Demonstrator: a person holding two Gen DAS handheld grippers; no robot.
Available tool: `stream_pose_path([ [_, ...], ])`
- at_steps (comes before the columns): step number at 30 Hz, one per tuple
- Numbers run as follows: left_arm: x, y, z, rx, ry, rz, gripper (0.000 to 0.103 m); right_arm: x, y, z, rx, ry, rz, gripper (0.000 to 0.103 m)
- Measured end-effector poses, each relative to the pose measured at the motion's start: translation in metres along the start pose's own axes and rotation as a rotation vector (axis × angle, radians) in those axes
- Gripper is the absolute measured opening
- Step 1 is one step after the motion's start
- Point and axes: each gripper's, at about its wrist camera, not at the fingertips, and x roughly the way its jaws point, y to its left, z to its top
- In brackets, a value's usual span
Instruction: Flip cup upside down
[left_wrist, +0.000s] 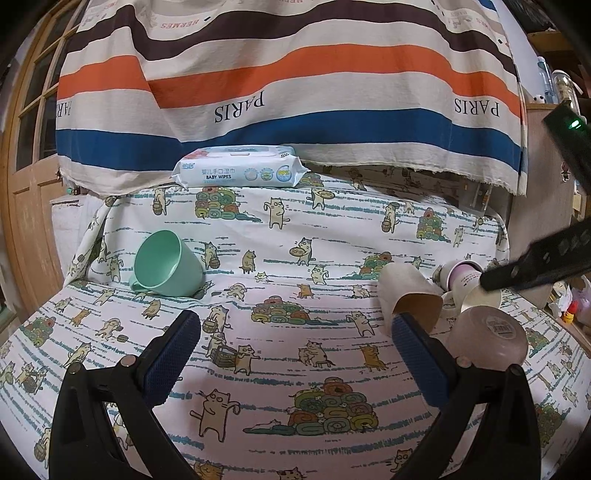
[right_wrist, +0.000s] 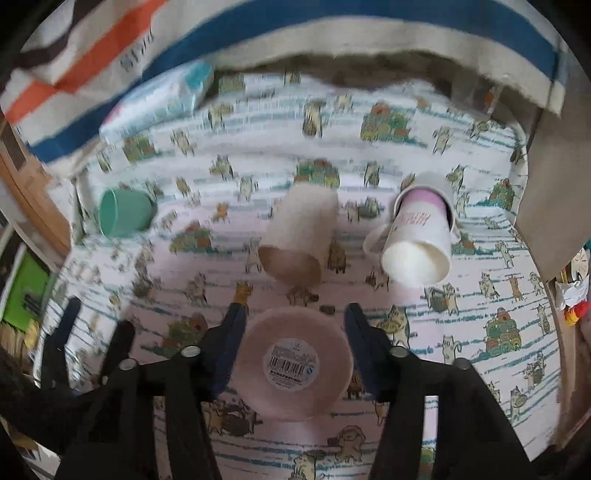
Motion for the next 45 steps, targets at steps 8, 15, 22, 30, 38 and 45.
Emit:
stream_pose_path([
  [8, 0.0, -0.002, 0.0, 0.02, -0.002, 0.004, 0.103, -0.044, -0.009, -0.027, -0.092, -0.331, -0.021, 0.075],
  [15, -0.001, -0.003, -0.001, 0.027, -0.003, 0.005, 0.103, -0.064, -0.021, -0.058, -0.147, -0.539, -0.038, 0.094],
  [22, -0.001, -0.007, -0.002, 0.045, -0.002, 0.008, 0.103, -0.057, -0.04, -0.08, -0.111, -0.611, -0.007, 0.103],
  [30, 0.0, -0.013, -0.001, 0.069, 0.001, 0.016, 0.103, -0.045, -0.053, -0.098, -0.109, -0.643, 0.012, 0.103],
  [38, 0.001, -0.014, -0.001, 0.072, 0.004, 0.039, 0.103, -0.032, -0.046, -0.11, -0.159, -0.645, 0.004, 0.103],
  [45, 0.001, -0.014, -0.001, 0.072, 0.004, 0.041, 0.103, -0.02, -0.048, -0.105, -0.15, -0.572, 0.018, 0.103],
])
